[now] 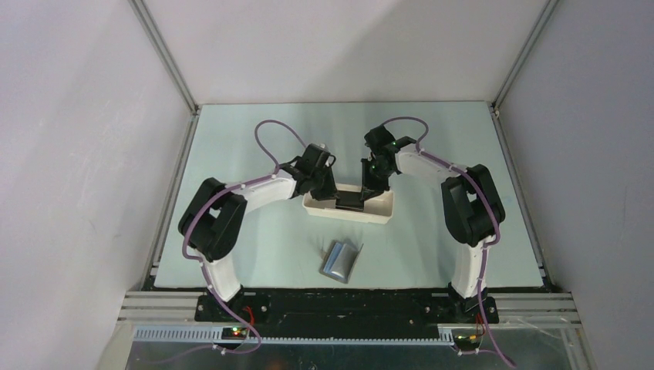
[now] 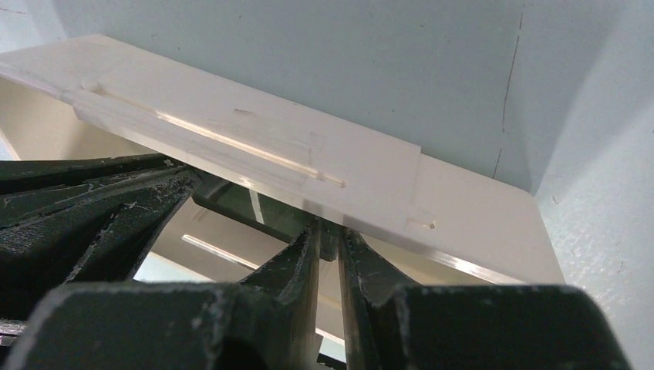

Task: Put the credit cards into the card holder
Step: Pick up the credit card from the storage box.

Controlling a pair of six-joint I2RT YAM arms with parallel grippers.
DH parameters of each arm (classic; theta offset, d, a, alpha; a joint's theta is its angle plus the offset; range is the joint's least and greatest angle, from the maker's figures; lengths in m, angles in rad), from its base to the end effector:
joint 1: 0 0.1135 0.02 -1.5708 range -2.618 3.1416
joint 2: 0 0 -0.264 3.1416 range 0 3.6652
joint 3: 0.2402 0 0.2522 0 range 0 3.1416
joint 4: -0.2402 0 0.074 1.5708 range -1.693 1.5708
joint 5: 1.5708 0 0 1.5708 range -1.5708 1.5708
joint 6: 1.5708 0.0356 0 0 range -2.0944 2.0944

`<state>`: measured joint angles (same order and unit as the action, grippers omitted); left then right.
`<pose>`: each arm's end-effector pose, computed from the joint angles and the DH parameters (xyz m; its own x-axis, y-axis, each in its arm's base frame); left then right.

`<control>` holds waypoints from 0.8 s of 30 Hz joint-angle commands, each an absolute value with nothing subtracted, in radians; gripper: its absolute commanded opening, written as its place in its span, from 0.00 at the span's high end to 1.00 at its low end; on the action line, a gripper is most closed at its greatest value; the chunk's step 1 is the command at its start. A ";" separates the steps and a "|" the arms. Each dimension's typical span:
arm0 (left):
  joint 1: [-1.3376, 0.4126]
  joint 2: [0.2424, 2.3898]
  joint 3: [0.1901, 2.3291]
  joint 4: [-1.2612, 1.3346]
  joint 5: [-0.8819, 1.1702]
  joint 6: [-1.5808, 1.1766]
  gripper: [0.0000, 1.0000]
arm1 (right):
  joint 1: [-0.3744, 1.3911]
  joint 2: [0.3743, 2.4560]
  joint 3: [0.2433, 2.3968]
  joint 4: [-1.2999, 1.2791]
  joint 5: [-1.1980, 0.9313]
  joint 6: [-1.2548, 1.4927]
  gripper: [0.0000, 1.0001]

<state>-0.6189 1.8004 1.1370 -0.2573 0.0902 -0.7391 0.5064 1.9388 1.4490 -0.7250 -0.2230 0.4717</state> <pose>0.3046 -0.2209 0.1799 -0.8983 -0.1838 -0.3990 0.0231 0.8872 -0.4607 0.3436 0.1996 0.1956 -0.9757 -0.0344 -0.2163 -0.1089 0.9330 0.3430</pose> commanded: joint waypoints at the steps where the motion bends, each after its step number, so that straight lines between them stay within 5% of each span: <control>1: -0.625 1.797 1.175 -0.253 0.099 -0.714 0.82 | 0.498 1.931 1.465 -0.697 -0.255 0.487 0.81; 20: -0.629 1.771 1.188 -0.252 0.099 -0.708 0.96 | 0.456 1.853 1.416 -0.691 -0.279 0.514 0.81; 24: -0.629 1.775 1.193 -0.252 0.104 -0.706 0.95 | 0.454 1.859 1.389 -0.700 -0.258 0.514 0.71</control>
<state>-0.6243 1.8000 1.1435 -0.2573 0.0921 -0.7319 0.4580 1.8977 1.4117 -0.6811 -0.2882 0.5045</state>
